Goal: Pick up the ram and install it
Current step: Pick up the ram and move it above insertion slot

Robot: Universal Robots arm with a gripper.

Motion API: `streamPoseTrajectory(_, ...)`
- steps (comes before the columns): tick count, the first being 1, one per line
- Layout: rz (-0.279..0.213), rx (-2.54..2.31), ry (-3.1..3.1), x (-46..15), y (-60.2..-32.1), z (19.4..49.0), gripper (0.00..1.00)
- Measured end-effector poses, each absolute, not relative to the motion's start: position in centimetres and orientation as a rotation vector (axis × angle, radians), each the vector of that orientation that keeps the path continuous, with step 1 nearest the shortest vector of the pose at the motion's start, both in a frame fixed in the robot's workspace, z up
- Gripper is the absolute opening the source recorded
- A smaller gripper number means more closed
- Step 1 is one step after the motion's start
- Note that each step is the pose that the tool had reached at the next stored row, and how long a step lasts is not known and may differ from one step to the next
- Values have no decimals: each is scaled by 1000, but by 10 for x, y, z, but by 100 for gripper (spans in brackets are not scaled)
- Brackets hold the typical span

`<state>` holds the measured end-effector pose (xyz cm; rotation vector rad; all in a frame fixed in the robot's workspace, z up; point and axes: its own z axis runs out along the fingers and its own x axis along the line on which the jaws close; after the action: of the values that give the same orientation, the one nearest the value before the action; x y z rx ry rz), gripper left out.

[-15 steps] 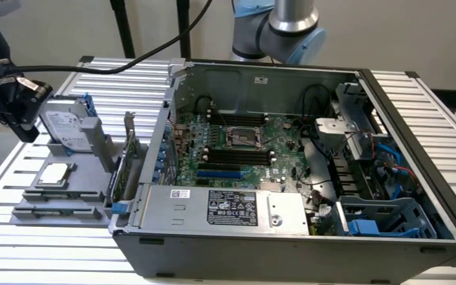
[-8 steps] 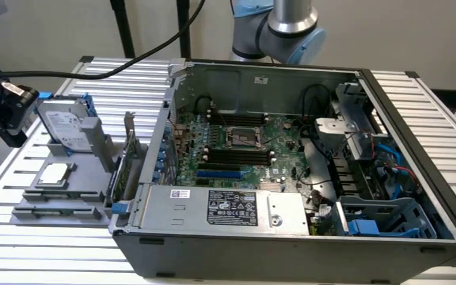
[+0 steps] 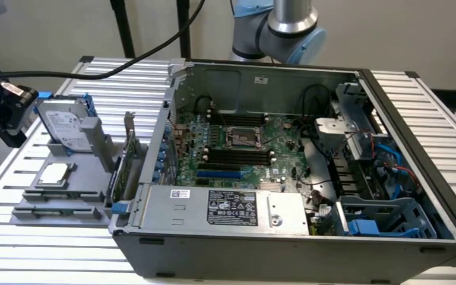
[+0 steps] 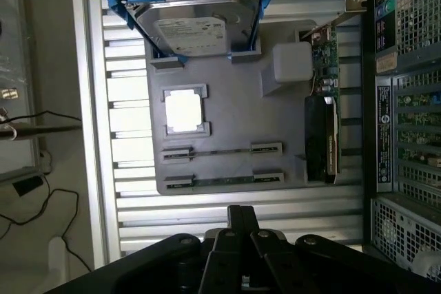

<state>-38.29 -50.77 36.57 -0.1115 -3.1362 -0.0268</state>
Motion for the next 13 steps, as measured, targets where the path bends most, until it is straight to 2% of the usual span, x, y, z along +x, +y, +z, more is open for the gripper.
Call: streamPoseTrajectory(13, -27, -112, -3136, -383, -508, 366, 11)
